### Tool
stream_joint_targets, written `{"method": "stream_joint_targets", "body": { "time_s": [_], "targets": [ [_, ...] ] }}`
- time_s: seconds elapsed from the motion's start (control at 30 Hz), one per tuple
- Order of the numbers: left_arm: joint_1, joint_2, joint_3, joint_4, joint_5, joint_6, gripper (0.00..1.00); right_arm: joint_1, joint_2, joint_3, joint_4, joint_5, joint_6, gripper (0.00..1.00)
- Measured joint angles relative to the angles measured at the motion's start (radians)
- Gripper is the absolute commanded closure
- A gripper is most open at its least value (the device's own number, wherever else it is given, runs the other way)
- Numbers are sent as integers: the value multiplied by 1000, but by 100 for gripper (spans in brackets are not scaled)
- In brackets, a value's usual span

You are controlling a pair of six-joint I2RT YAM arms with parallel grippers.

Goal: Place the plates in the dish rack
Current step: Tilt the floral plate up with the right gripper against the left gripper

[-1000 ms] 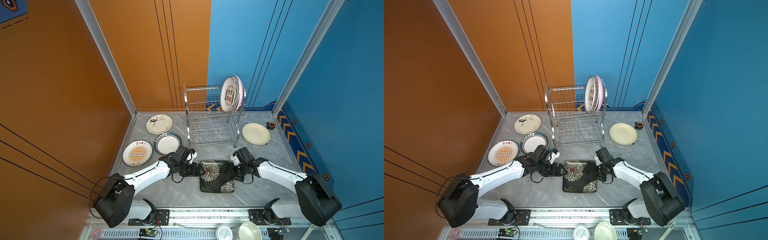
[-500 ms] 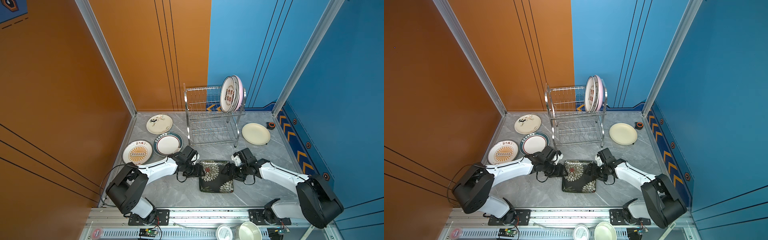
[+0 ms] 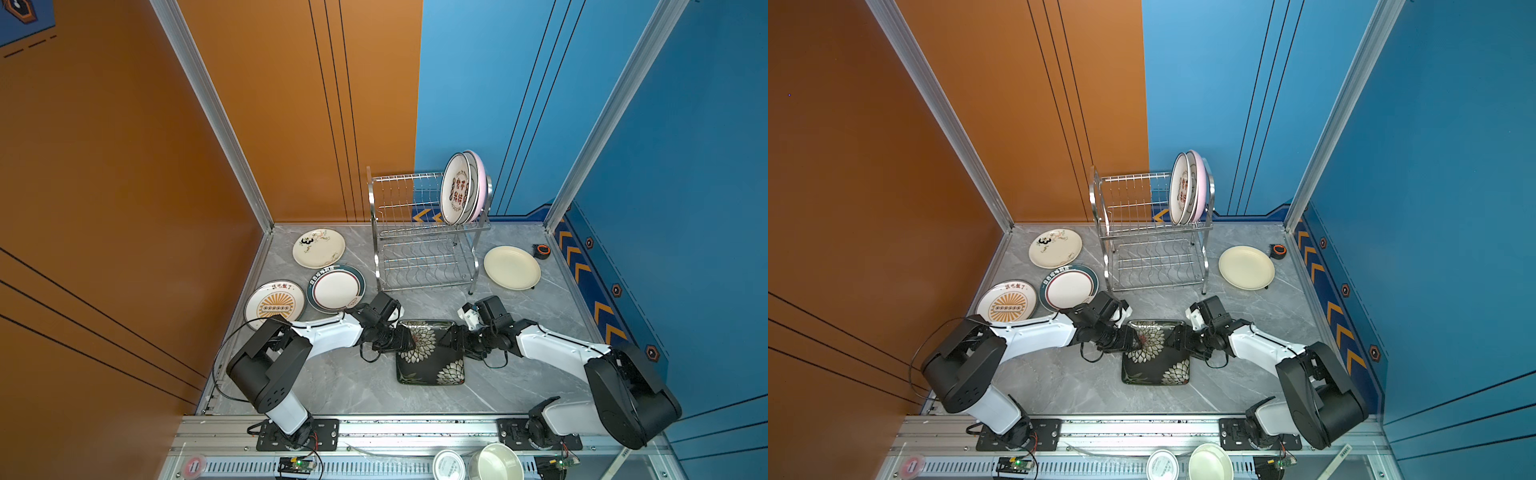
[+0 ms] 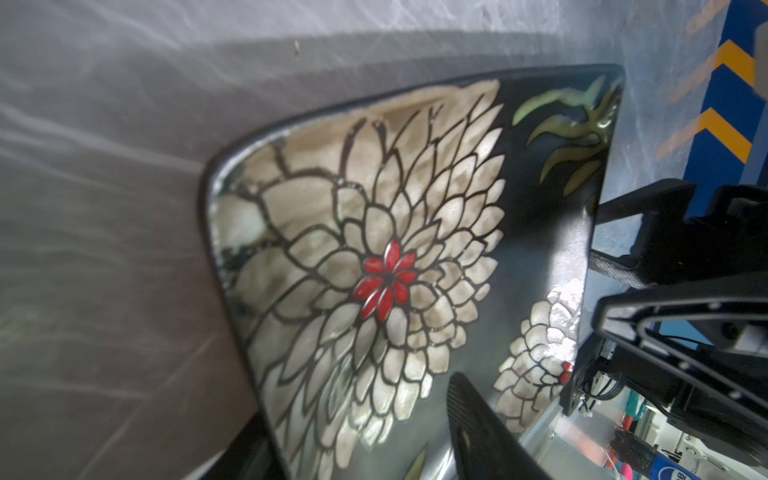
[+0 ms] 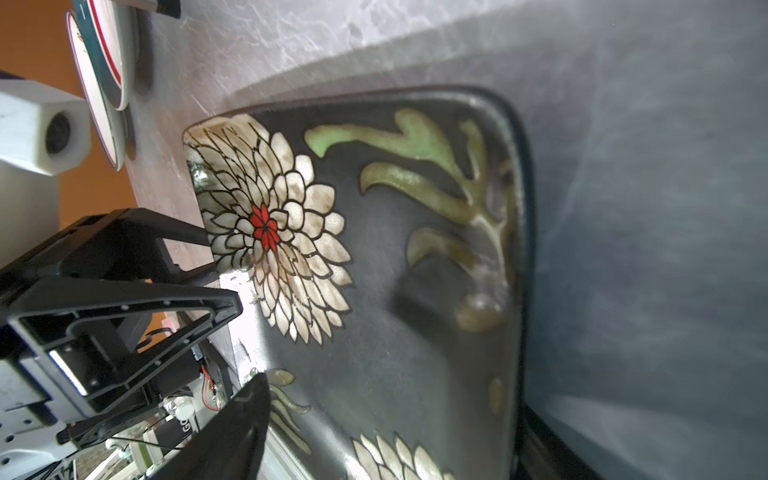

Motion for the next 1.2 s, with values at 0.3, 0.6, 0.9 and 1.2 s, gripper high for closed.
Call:
{"method": "stream_joint_targets", "body": {
  "time_s": [0.3,0.6,0.9,1.2],
  "targets": [
    [31,37,14,52,26,-13,46,-19,52,-18,102,-102,-3,20],
    [39,57,16,98,56,-6,46,-19,71,-28,174,-145,5,25],
    [41,63,16,110,77,-6,46,-19,62,-54,208,-116,35,41],
    [47,75,16,121,123,4,45,-18,19,-82,201,-51,69,58]
  ]
}}
